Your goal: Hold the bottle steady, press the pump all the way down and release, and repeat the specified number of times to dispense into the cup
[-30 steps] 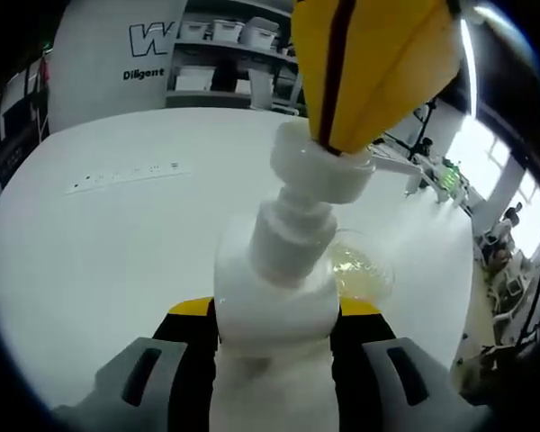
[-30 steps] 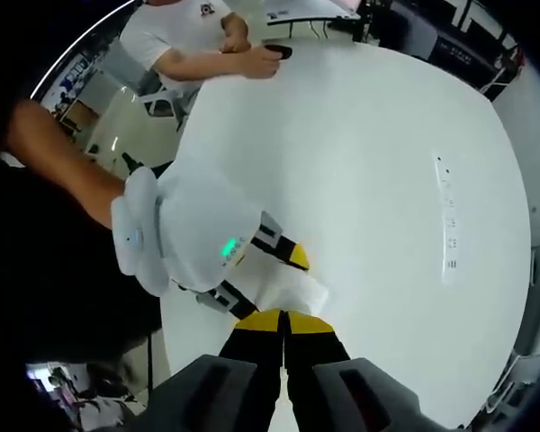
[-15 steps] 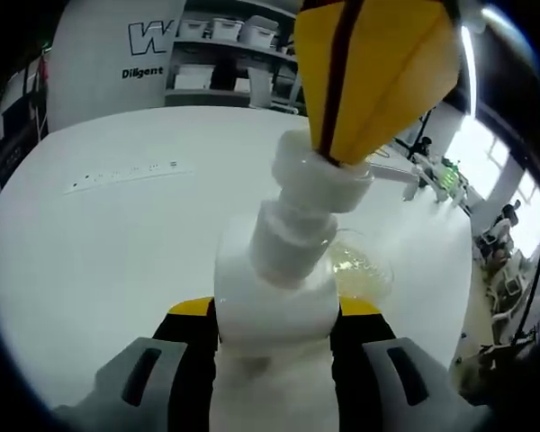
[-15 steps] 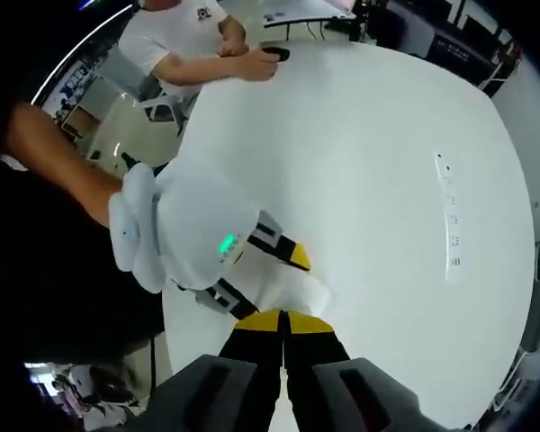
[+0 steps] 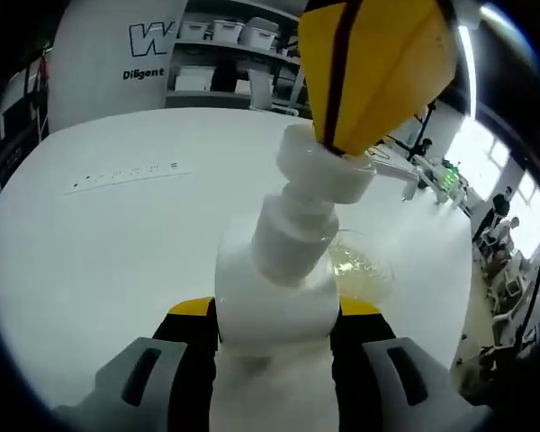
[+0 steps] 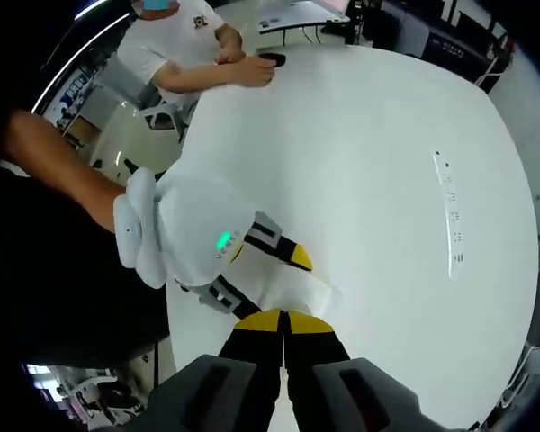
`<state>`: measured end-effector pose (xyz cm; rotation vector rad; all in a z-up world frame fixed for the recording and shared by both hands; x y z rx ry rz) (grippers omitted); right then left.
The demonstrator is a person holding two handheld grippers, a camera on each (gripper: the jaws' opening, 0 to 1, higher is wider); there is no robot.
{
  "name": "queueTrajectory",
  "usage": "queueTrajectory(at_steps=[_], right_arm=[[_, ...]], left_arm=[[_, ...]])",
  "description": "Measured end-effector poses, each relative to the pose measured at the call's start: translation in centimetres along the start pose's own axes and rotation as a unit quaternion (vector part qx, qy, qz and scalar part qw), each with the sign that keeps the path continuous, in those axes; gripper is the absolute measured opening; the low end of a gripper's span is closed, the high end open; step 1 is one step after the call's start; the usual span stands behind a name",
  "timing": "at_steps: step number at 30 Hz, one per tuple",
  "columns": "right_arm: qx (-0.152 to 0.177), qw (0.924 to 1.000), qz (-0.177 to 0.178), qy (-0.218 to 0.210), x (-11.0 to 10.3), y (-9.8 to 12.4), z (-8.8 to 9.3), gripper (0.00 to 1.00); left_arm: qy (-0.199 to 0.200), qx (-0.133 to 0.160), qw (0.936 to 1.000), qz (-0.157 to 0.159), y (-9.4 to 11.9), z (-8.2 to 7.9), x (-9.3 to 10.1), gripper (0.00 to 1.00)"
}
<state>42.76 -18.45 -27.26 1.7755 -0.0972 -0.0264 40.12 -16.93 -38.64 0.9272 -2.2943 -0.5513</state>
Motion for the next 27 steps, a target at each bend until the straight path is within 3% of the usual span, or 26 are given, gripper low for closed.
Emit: queueTrajectory(at_steps=[16,20,27], right_arm=[[0.001,1.0000,0.007,0.007,-0.07,1.06,0.06,0.00],[0.005,0.9999,0.000,-0.010,0.20,1.04,0.24,0.00],[-0.012,0.9999,0.009,-0.003,0.34,1.04,0.27,0.00]], left_arm=[[-0.003,0.001,1.0000,0.002,-0.06,0.06,-0.15,0.48],[-0.002,0.002,1.0000,0.002,-0.03,0.07,-0.13,0.48],[-0.001,0.003,1.0000,0.004,-0.05,0.06,-0.20,0.48]])
Point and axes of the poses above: the point that each gripper's makers call its tool centre point, and the gripper's own axes: y roughly backward along the fingers, x roughly to its right, z roughly out of its underside, the point moved 4 cm from there along y, roughly backward along the fingers, and after that the axes turned 11 degrees about z, right-handed, at the moved point
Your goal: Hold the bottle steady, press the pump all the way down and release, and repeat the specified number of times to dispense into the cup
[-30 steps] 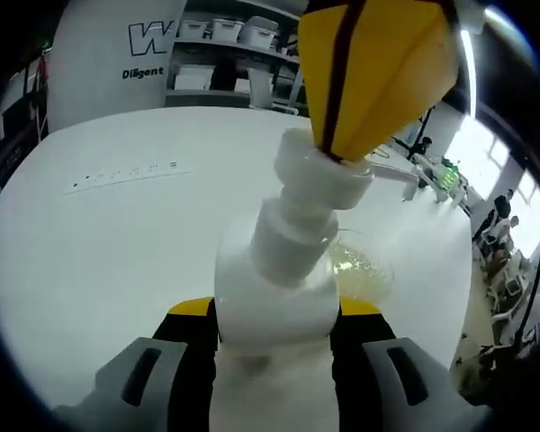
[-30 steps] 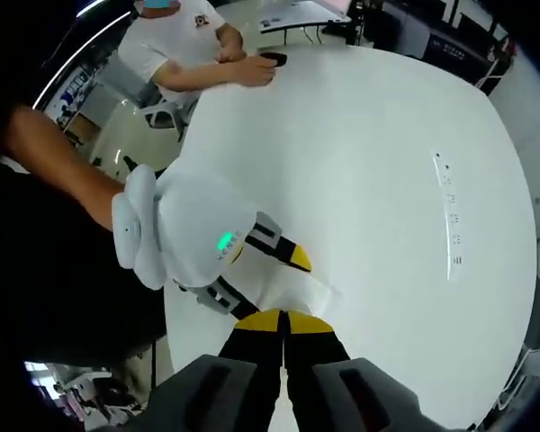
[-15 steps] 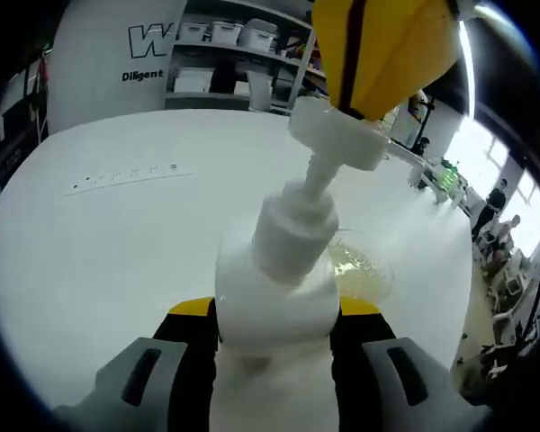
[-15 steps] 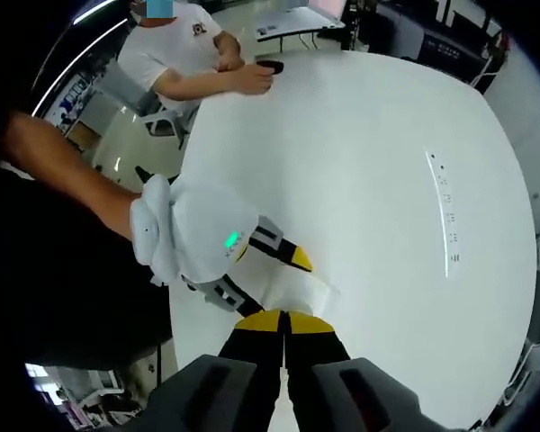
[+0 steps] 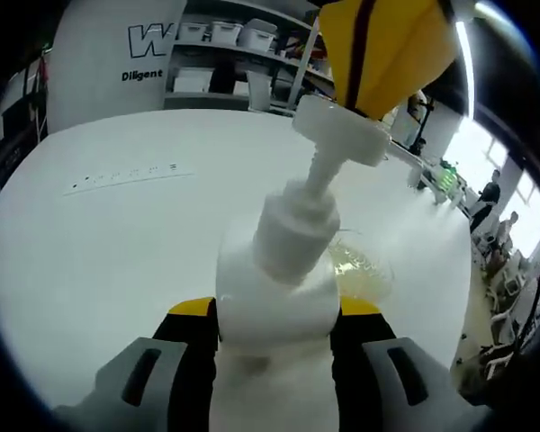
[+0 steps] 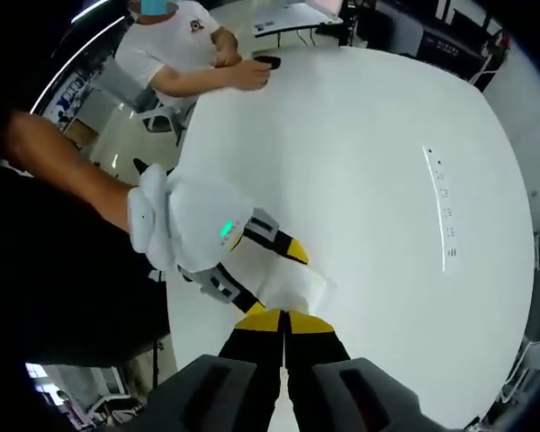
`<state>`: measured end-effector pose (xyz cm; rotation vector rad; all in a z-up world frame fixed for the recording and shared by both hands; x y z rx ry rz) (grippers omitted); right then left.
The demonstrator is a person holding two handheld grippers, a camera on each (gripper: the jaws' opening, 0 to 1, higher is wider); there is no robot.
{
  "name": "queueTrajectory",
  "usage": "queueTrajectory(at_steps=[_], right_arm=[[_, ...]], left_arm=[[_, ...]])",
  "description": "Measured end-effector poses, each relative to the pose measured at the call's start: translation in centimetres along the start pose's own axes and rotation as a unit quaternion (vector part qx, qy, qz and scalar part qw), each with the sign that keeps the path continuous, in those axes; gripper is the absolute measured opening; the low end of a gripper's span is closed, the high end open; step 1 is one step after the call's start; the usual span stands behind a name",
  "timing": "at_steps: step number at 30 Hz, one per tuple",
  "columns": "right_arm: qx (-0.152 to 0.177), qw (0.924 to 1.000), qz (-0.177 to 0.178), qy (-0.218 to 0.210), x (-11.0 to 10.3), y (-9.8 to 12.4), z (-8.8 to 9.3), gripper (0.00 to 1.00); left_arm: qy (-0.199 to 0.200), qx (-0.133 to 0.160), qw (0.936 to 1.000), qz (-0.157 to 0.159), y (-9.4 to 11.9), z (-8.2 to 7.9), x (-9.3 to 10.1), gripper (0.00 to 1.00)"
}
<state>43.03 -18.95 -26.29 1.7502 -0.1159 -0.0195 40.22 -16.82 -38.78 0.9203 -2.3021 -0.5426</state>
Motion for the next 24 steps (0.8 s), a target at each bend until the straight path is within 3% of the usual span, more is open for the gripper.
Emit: queueTrajectory(at_steps=[9,24], right_arm=[[-0.021,0.9989,0.006,0.040,-0.09,-0.16,-0.10,0.00],[-0.011,0.9995,-0.005,0.029,0.15,-0.26,0.02,0.00]], left_arm=[[0.002,0.000,1.0000,-0.001,0.01,0.04,0.00,0.48],[0.003,0.000,1.0000,0.000,0.02,0.04,0.05,0.48]])
Point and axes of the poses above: the point that each gripper's makers call its tool centre point, and the gripper's own axes: y roughly backward along the fingers, x roughly to its right, z roughly out of its underside, the point moved 4 cm from there along y, roughly backward along the fingers, and after that the axes turned 11 degrees about z, right-handed, at the moved point
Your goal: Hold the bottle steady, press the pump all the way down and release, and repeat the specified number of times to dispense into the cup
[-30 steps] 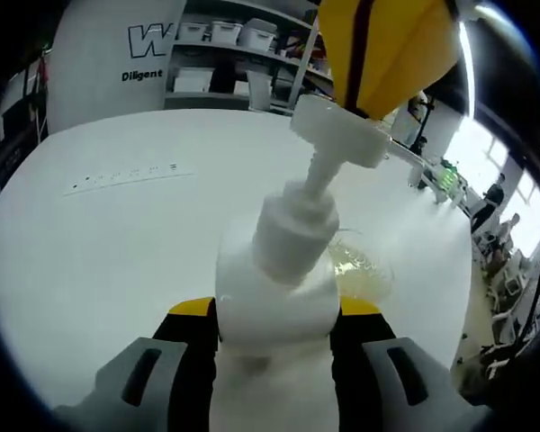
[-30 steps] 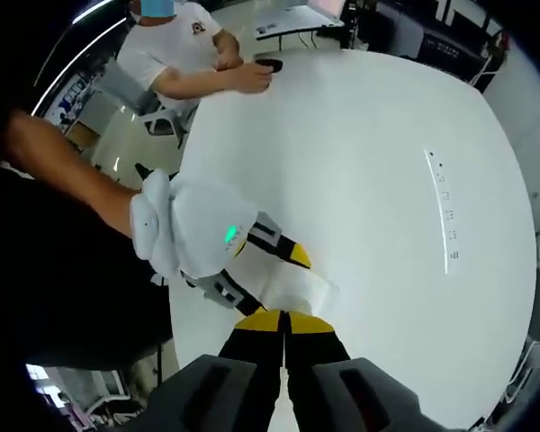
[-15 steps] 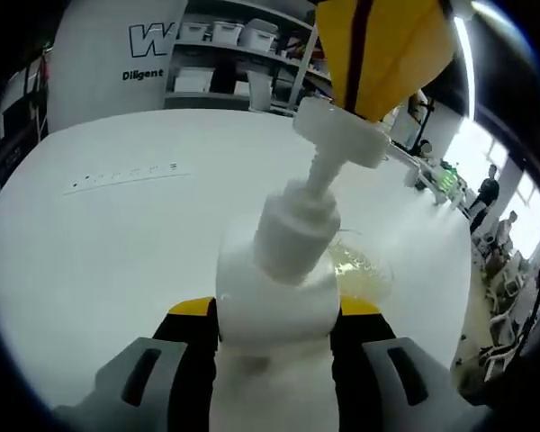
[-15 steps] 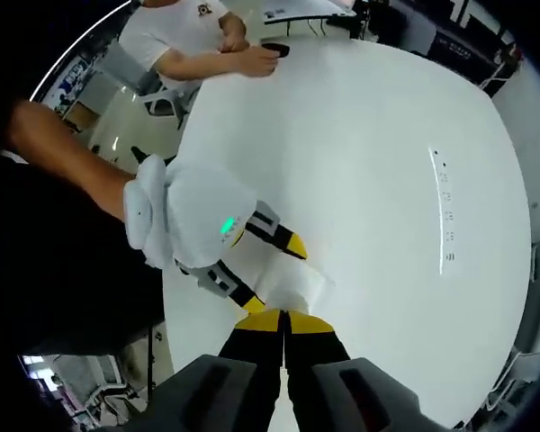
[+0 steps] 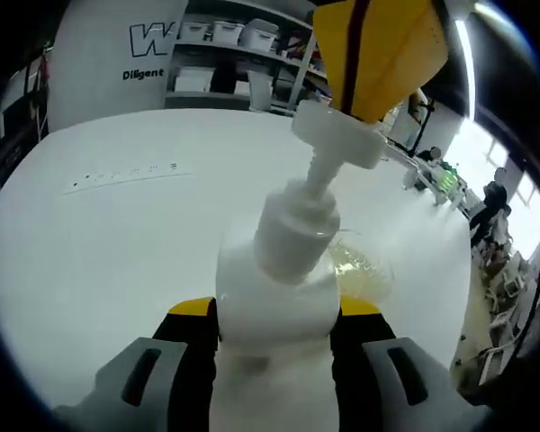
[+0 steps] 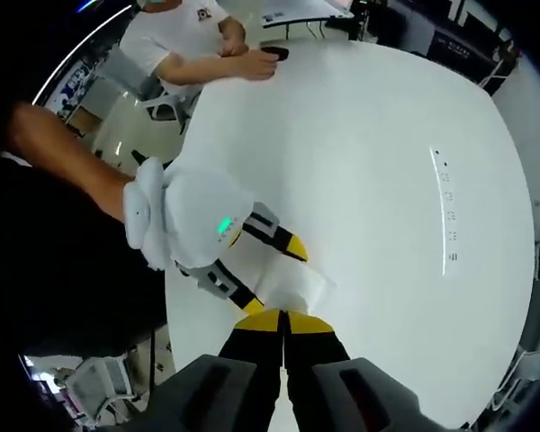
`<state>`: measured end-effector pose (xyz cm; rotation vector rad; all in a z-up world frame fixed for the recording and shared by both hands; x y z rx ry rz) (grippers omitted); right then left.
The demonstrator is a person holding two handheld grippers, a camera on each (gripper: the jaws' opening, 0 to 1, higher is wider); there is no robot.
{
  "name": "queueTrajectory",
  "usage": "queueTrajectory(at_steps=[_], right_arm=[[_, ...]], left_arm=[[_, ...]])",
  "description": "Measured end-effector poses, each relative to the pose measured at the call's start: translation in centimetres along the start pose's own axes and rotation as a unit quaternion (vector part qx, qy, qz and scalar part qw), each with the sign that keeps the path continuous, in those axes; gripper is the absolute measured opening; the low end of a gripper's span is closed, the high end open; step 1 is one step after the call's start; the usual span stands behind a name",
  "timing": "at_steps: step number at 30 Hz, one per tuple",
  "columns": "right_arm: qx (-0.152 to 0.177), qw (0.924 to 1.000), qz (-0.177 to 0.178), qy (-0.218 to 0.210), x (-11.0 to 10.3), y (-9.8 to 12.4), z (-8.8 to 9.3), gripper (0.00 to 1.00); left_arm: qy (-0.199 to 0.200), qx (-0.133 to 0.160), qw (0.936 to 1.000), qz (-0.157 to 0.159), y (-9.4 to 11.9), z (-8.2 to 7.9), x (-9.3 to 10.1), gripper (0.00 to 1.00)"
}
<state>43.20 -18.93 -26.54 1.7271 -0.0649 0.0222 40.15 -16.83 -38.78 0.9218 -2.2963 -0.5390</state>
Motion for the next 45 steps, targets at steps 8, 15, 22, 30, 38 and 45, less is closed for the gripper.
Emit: queueTrajectory(at_steps=[8,15,22,30,38,45], right_arm=[[-0.010,0.9999,-0.002,0.010,-0.13,-0.19,-0.05,0.00],[-0.013,0.9999,-0.005,0.009,-0.06,-0.40,-0.09,0.00],[-0.013,0.9999,-0.001,0.009,-0.08,-0.50,-0.08,0.00],[-0.013,0.9999,-0.001,0.009,-0.04,-0.64,-0.15,0.00],[-0.019,0.9998,-0.005,0.010,-0.08,-0.81,-0.17,0.00],[-0.019,0.9998,-0.006,0.009,-0.06,-0.95,-0.25,0.00]], left_arm=[[0.001,-0.001,1.0000,0.000,-0.01,0.00,0.03,0.48],[0.001,-0.001,1.0000,0.001,-0.01,0.02,0.04,0.48],[0.001,0.000,1.0000,0.000,-0.01,0.00,0.06,0.48],[0.001,-0.001,1.0000,0.001,0.02,-0.02,0.02,0.48],[0.000,-0.002,1.0000,0.002,-0.03,0.02,-0.06,0.48],[0.001,-0.003,1.0000,0.003,0.01,0.00,-0.05,0.48]])
Point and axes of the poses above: the point that each gripper's makers call its tool centre point, and the gripper's own axes: y roughly backward along the fingers, x roughly to its right, z roughly out of its underside, the point moved 4 cm from there along y, roughly backward along the fingers, and after that the axes turned 11 degrees about z, right-handed, at the moved point
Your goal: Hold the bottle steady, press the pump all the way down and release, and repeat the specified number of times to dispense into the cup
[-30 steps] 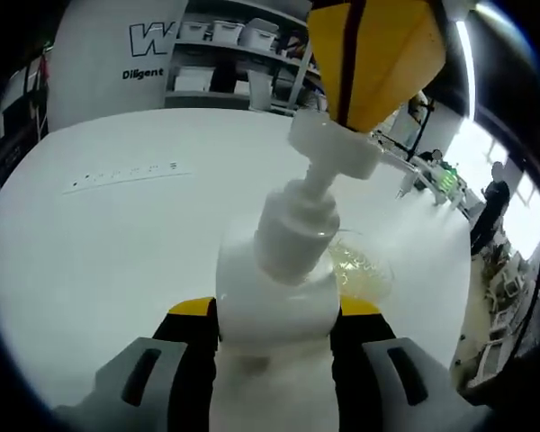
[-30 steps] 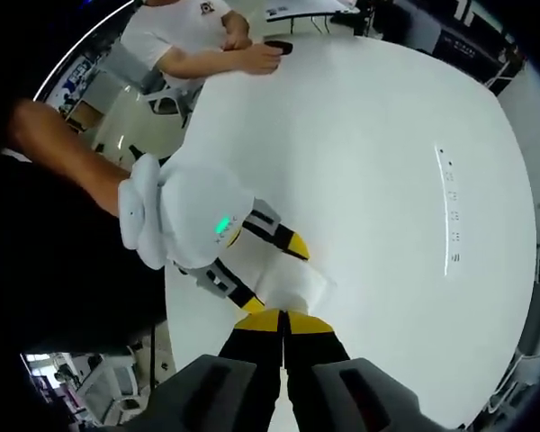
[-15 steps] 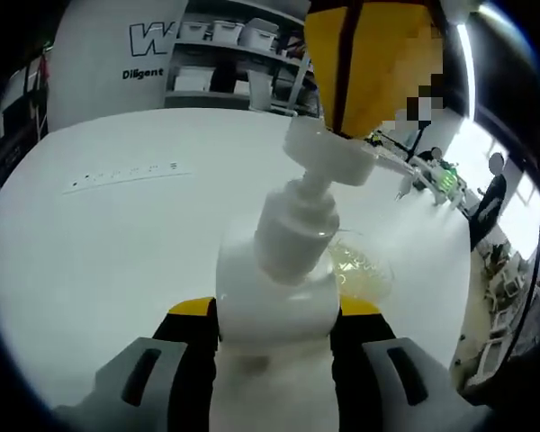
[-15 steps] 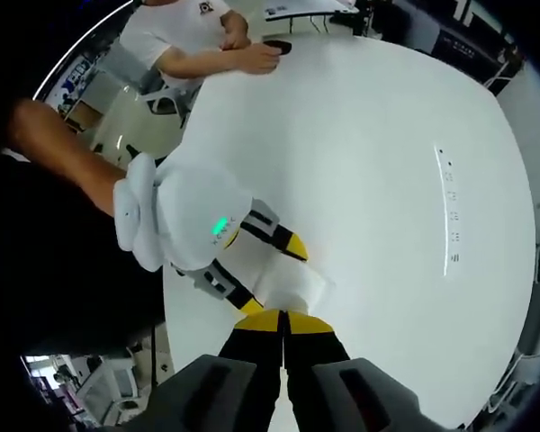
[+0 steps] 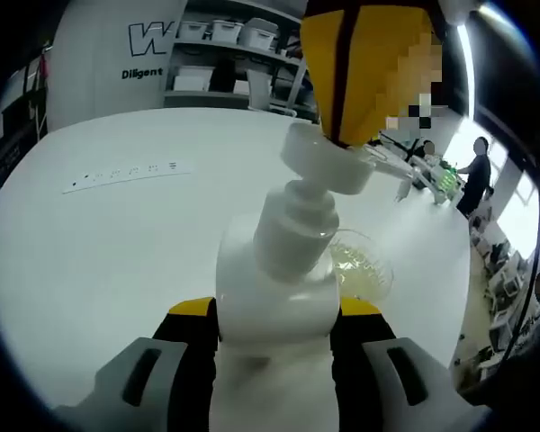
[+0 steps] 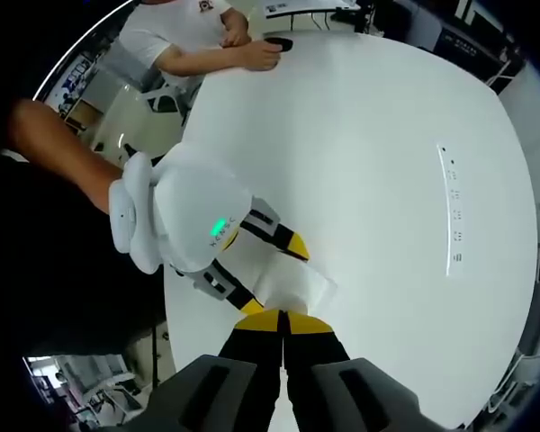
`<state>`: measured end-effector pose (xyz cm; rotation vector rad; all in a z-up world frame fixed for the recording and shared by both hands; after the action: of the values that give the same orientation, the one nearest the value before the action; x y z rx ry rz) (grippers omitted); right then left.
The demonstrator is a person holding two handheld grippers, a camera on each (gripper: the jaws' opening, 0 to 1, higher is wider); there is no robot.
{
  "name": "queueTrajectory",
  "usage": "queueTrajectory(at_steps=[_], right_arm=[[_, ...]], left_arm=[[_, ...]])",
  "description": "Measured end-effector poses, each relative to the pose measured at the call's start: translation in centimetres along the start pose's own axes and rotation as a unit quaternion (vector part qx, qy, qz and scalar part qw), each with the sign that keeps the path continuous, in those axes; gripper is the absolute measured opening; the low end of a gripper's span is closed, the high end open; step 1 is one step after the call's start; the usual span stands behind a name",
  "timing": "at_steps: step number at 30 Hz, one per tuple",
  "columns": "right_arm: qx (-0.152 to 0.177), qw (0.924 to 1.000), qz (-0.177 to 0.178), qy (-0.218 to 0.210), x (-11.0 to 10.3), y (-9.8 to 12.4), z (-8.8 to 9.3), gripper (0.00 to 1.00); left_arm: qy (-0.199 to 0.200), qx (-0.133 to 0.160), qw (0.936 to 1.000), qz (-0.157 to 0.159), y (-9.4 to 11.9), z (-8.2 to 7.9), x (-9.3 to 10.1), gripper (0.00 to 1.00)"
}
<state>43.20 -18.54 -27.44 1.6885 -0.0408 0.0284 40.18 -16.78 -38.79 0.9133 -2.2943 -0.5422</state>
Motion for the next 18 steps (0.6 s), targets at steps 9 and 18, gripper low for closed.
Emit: queueTrajectory(at_steps=[9,18], right_arm=[[-0.001,1.0000,-0.002,0.000,0.02,-0.20,-0.08,0.00],[-0.001,1.0000,-0.007,-0.002,-0.02,-0.23,-0.19,0.00]], left_arm=[[0.000,0.000,1.0000,0.001,-0.02,0.02,-0.05,0.48],[0.000,-0.004,1.0000,0.003,0.05,-0.02,0.07,0.48]])
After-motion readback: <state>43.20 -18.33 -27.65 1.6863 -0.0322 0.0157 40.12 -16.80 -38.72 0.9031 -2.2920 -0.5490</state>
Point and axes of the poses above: the point that each gripper's makers call its tool centre point, and the gripper's own axes: y roughly backward along the fingers, x roughly to its right, z roughly out of its underside, the point moved 4 cm from there along y, roughly backward along the fingers, and after that the axes turned 11 degrees about z, right-handed, at the moved point
